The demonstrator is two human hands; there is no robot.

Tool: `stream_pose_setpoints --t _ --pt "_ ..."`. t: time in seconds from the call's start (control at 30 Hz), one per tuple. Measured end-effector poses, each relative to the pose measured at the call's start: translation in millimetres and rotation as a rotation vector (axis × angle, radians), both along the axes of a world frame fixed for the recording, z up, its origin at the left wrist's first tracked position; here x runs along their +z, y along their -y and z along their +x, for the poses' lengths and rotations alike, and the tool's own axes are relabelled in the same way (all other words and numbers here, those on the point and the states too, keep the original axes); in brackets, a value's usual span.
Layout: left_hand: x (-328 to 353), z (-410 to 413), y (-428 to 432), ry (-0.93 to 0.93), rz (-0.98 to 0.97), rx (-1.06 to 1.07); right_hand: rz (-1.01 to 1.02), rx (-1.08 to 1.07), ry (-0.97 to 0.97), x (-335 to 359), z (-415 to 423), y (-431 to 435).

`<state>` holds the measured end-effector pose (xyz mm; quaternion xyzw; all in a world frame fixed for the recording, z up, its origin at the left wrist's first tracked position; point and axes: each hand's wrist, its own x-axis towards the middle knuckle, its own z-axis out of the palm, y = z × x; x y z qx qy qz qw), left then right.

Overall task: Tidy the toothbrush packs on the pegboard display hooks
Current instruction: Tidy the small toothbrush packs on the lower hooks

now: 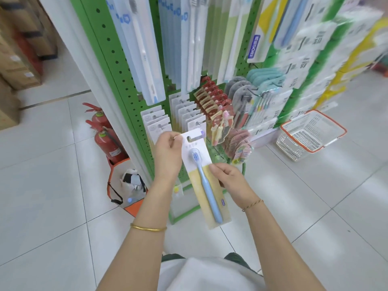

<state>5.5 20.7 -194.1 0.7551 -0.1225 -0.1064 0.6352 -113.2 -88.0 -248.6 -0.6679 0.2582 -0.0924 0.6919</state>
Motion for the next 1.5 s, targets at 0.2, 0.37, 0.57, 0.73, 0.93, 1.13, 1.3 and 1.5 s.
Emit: stream_pose_setpoints --t 0.2,0.37,0.57,0.73,0.93,1.13,1.3,1.5 --pt "15 -23 24 0.068 0.069 -0.210 -0.083 -0.144 0.161 19 -1 13" --pt "13 -28 30 0.128 0.084 -0.295 -0.074 -0.221 0.194 34 4 11" --pt "10 -35 27 0.095 0.189 -0.566 0.199 -0.509 0.190 48 16 21" --pt "16 -37 27 0.055 0.245 -0.742 0.203 -0.713 0.153 41 11 37" --pt "17 -35 29 0.214 0.504 -0.898 0.202 -0.887 0.137 33 8 44" --pt "17 -39 30 0.343 0.705 -1.016 0.280 -0.981 0.147 32 4 48" --pt "13 -44 33 0.444 0.796 -0.969 0.380 -0.966 0.176 36 4 45" --pt "13 -38 32 0.208 0.611 -0.968 0.533 -0.695 0.264 36 1 47"
